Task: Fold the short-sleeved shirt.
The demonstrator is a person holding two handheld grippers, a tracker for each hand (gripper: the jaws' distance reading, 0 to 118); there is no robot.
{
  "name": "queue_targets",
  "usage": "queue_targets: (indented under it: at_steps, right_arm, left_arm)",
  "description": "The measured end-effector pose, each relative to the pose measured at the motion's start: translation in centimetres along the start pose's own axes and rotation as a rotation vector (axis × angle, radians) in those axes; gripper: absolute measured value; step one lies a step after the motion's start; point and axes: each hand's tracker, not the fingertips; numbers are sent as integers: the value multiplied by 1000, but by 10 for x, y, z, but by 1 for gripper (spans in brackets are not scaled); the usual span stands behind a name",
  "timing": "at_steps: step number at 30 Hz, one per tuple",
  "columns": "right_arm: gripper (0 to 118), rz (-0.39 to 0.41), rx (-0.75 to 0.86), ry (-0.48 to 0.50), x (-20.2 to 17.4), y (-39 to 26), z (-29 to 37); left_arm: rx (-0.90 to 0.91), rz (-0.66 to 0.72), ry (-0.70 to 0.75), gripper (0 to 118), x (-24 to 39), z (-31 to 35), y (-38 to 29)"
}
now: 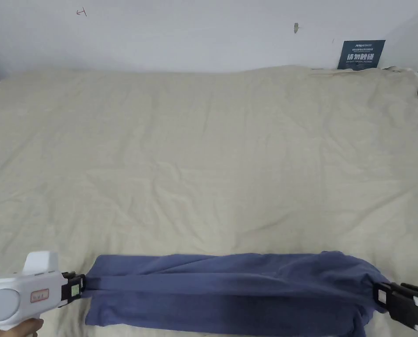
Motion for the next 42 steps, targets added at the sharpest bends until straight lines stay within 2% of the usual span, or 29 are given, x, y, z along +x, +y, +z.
queue_targets:
  at_steps: [10, 15, 17, 19, 20, 21, 22, 23, 24, 25, 26, 31, 35, 37, 39, 40, 42]
  right_arm:
    - [5, -139, -81, -98, 14, -43, -34]
    - [5, -117, -105, -146, 18, -48, -46]
    - [6, -109, -102, -156, 9, -47, -42]
    - [8, -97, -87, -168, 3, -42, -36]
    - [12, -85, -77, -175, -1, -39, -32]
    - [21, -53, -63, -194, -1, -35, -28]
    - [42, -24, -48, -200, -5, -30, -24]
    - [64, 5, -37, -203, -10, -25, -20]
    - [81, 27, -17, -202, -15, -18, -16]
    - [97, 45, 14, -204, -22, -13, -10]
    - [101, 60, 49, -207, -28, -6, -5]
    - [102, 139, 222, -195, -75, 31, 23]
    - [101, 205, 372, -237, -109, 46, 34]
    - [101, 228, 435, -260, -117, 49, 34]
    - [94, 229, 480, -261, -125, 51, 36]
    - [83, 231, 501, -259, -129, 50, 37]
    - [79, 236, 526, -265, -134, 49, 37]
  left_arm:
    - [-73, -32, 45, 0, -3, -36, -34]
    - [-96, -36, 71, 0, 2, -45, -41]
    - [-92, -19, 76, 4, 2, -44, -40]
    - [-89, -6, 80, 22, 5, -40, -36]
    - [-81, -4, 82, 36, 5, -37, -35]
    - [-66, -3, 90, 54, 6, -33, -33]
    - [-44, 4, 95, 78, 8, -28, -30]
    - [-10, 12, 95, 92, 12, -20, -27]
    - [25, 12, 92, 102, 15, -13, -23]
    - [58, 7, 89, 105, 19, -6, -18]
    - [91, 3, 87, 105, 22, 2, -13]
    - [243, -13, 83, 105, 44, 41, 13]
    - [330, -44, 74, 103, 62, 64, 27]
    - [392, -65, 67, 98, 73, 73, 30]
    - [443, -92, 66, 90, 83, 80, 31]
    - [454, -103, 57, 83, 87, 83, 31]
    - [477, -98, 39, 81, 94, 85, 32]
